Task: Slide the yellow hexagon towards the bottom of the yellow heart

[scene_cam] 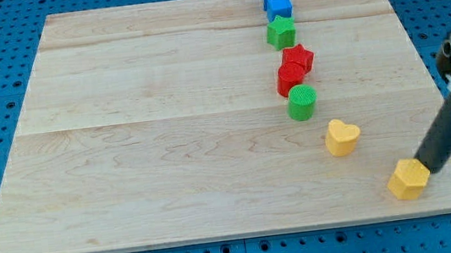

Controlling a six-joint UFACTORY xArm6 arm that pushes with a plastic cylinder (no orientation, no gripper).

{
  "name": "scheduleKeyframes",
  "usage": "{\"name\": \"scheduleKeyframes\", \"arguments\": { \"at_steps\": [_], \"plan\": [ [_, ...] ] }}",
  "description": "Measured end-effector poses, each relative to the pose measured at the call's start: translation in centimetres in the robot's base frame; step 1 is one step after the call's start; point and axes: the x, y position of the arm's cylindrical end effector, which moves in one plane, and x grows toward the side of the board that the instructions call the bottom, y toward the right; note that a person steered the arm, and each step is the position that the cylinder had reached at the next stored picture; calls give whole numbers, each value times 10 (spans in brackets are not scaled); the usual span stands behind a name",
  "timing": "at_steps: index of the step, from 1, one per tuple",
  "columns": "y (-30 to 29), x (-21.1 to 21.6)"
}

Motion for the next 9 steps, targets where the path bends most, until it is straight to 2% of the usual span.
{"name": "scheduleKeyframes", "arguments": {
  "at_steps": [2, 4, 7, 9],
  "plan": [
    [22, 35],
    [11, 22],
    [4, 31],
    [-73, 23]
  ]
}}
